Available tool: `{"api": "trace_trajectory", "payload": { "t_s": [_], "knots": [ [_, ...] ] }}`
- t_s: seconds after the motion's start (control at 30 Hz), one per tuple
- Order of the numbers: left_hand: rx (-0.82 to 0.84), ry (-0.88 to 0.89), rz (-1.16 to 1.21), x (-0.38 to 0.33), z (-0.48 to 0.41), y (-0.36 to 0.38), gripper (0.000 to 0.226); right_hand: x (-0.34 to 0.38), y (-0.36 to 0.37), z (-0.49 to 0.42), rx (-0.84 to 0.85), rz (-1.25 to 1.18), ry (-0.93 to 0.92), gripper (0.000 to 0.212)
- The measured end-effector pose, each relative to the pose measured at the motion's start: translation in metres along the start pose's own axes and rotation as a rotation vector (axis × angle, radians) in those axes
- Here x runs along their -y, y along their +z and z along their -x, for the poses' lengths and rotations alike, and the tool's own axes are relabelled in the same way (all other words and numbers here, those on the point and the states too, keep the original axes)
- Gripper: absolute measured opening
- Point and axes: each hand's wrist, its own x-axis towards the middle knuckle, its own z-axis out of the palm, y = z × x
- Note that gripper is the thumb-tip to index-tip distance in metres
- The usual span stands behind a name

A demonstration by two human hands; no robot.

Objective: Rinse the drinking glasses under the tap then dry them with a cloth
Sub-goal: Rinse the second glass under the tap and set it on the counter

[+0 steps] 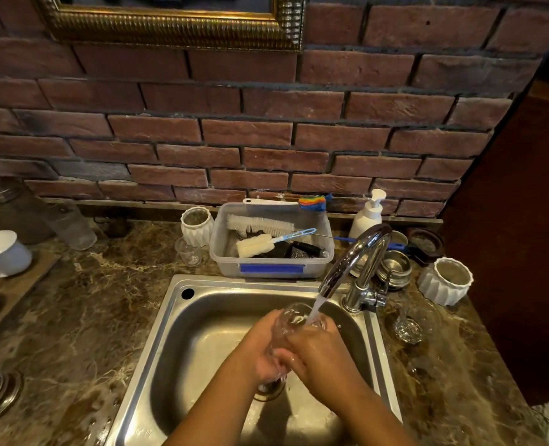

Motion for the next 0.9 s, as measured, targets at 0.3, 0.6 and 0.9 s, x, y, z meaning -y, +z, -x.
{"api": "trace_trajectory", "payload": {
  "t_s": [0.3, 0.6, 0.9],
  "knots": [
    [-0.366, 0.668, -0.633, 0.014, -0.025, 0.006, 0.02, 0.001, 0.02, -0.007, -0.281, -1.088, 0.567, 0.033],
    [-0.264, 1.008, -1.019, 0.011, -0.019, -0.003, 0.011, -0.014, 0.014, -0.012, -0.143, -1.643, 0.756, 0.033],
    [0.099, -0.067, 0.076, -0.003, -0.015, -0.015, 0.036, 0.0, 0.002, -0.004, -0.014, -0.003, 0.001, 0.023]
  ]
}}
